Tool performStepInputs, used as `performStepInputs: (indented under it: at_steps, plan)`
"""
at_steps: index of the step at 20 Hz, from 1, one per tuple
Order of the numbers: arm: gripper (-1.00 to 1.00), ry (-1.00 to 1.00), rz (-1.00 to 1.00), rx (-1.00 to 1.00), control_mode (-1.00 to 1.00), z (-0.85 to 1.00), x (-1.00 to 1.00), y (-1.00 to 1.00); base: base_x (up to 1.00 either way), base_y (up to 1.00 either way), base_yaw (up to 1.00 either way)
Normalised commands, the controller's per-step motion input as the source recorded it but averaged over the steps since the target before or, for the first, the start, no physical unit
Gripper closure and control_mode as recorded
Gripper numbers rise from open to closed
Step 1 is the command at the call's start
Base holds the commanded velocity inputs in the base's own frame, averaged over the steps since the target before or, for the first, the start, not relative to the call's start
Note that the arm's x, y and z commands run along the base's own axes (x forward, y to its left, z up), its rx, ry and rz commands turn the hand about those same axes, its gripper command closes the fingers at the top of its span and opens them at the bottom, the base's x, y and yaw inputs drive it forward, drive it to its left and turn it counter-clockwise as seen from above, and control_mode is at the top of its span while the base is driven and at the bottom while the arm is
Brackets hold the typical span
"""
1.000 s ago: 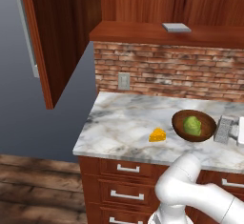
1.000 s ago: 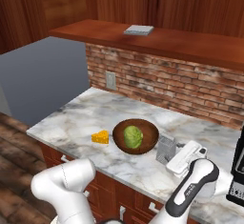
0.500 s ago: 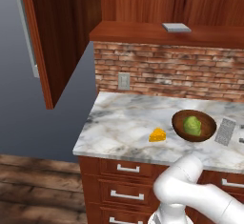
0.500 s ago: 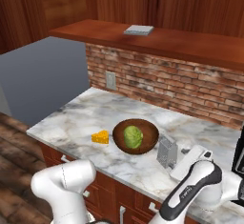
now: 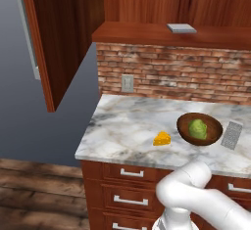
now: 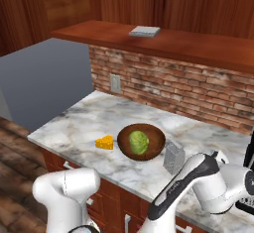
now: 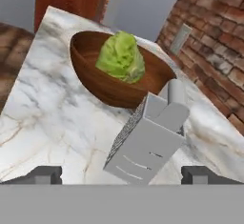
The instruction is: Pick the cheese from the fridge and the cheese grater from the cabinet and place them next to the salad bowl.
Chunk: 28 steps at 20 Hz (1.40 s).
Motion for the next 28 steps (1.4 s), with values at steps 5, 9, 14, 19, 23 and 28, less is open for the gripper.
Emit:
performStepInputs:
  at_steps: [5, 9, 14, 19, 23, 28]
  plan:
    - [-1.00, 0.39, 0.07, -0.72, -1.00, 0.41, -0.17, 0.64, 0.00, 0.00, 0.00]
    - [-1.00, 0.51, 0.14, -0.56, -1.00, 0.30, -0.38, 0.73, 0.00, 0.00, 0.00]
    - [-1.00, 0.27, 0.23, -0.41, -1.00, 0.56, -0.92, 0.75, 0.00, 0.00, 0.00]
    - [-1.00, 0.01, 0.31, -0.28, -1.00, 0.27, -1.00, 0.85, 0.00, 0.00, 0.00]
    - [-1.00, -0.16, 0.35, -0.17, -1.00, 0.08, -0.83, 0.59, 0.00, 0.00, 0.00]
    - [-1.00, -0.25, 0.48, -0.15, -1.00, 0.17, -0.22, 0.33, 0.00, 0.00, 0.00]
